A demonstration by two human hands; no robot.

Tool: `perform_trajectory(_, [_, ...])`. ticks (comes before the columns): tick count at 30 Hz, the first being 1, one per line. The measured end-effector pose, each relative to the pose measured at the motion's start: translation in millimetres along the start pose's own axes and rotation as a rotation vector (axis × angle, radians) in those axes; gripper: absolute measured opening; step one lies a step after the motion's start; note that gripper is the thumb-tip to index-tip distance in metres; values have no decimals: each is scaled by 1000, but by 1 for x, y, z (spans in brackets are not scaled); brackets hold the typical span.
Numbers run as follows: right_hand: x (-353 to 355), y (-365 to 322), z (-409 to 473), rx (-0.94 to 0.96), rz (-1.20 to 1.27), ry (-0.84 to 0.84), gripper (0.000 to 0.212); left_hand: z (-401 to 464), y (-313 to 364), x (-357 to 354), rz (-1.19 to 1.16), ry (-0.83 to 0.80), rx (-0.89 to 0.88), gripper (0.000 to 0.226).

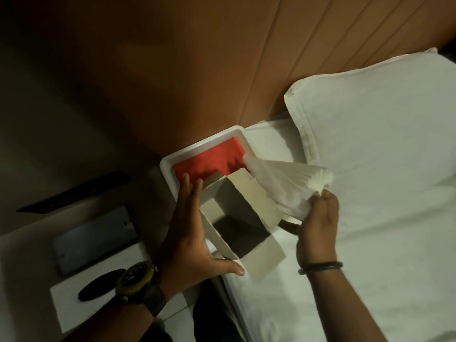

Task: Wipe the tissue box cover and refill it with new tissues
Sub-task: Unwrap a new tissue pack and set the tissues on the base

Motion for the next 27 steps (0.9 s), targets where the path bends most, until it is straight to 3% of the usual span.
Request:
perform_trajectory(10, [-25,-4,-21,-14,75,-33,16,-8,15,7,-123,63,19,150])
perform_trajectory(15, [-26,-9,-28,63,-71,-109,28,-12,14,15,-107,67,-14,149])
perform_trajectory(18, [-26,-5,-35,96,-89,-108,19,-12,16,14,-110,48,-12,150])
perform_trajectory(21, [-23,0,-37,127,-57,-90,15,-16,15,11,-148,53,50,141])
perform_trajectory(27, [-21,6,-39,81,29,-17,21,-21,7,4,-285,122,207,145])
Point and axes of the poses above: each hand's wrist, its own z-axis towards the middle knuckle, its own x-axis out of the back of the hand, y = z × x, the point moved 5 cm from there along z, towards the middle knuckle, and after that the axes turned 1 degree about -y, right-handed, at the moved point
